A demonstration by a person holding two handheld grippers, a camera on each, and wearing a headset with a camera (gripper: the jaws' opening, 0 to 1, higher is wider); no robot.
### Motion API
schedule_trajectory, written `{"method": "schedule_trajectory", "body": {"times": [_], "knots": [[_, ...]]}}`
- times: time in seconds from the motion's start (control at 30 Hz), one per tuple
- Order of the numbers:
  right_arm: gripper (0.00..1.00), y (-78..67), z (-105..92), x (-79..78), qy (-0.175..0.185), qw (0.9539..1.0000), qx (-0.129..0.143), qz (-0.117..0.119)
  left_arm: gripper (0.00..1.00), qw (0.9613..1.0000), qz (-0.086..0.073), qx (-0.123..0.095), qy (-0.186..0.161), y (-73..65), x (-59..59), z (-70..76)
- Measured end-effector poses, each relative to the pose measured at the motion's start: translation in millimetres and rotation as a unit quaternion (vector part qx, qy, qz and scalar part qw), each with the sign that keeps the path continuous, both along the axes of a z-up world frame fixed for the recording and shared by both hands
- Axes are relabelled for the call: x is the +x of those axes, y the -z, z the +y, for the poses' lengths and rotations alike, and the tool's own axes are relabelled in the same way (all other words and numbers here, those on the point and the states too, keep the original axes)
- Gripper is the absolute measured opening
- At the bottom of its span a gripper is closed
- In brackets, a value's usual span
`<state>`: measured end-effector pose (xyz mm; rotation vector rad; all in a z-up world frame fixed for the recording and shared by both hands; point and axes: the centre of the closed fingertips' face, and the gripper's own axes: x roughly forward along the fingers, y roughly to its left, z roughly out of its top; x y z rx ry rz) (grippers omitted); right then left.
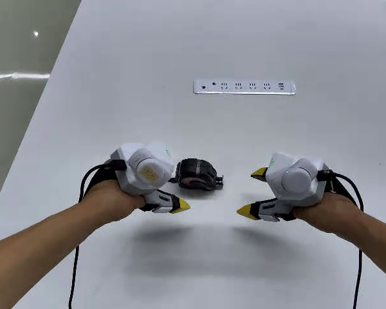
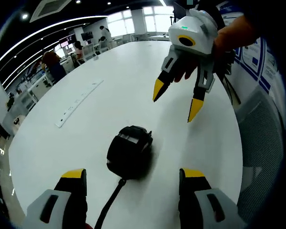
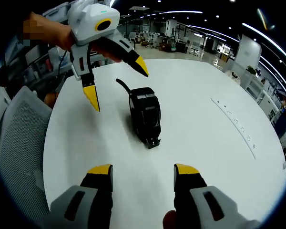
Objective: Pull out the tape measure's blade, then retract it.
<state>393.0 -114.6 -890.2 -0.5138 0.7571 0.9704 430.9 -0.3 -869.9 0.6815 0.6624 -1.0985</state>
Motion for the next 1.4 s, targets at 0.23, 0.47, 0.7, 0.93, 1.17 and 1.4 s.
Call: {"method": "schedule_trajectory", "body": {"times": [0.23,0.47,0.7,0.93,1.17,1.4], "knots": [[0.48,2.8,5.6,6.3,-0.033,0.9994,-0.007,-0.009,0.76,0.9995,0.002,0.007,0.031,4.4,1.9,-10.1],[0.47,9.9,12.2,11.0,-0.056,0.9983,-0.013,-0.009,0.73,0.9979,0.000,0.021,0.061,11.3,3.2,-16.6],[0.44,16.3,20.7,14.8,-0.080,0.9966,-0.018,-0.013,0.71,0.9965,0.001,0.028,0.079,17.1,7.1,-21.5],[0.42,24.8,25.2,21.8,-0.099,0.9947,-0.024,-0.013,0.66,0.9953,0.005,0.026,0.093,20.1,13.6,-26.5],[0.38,28.8,30.2,28.6,-0.113,0.9931,-0.024,-0.017,0.62,0.9937,0.006,0.028,0.109,22.8,15.7,-31.1],[0.35,31.6,34.4,34.7,-0.124,0.9918,-0.025,-0.020,0.58,0.9926,0.008,0.029,0.118,24.6,17.9,-36.3]]}}
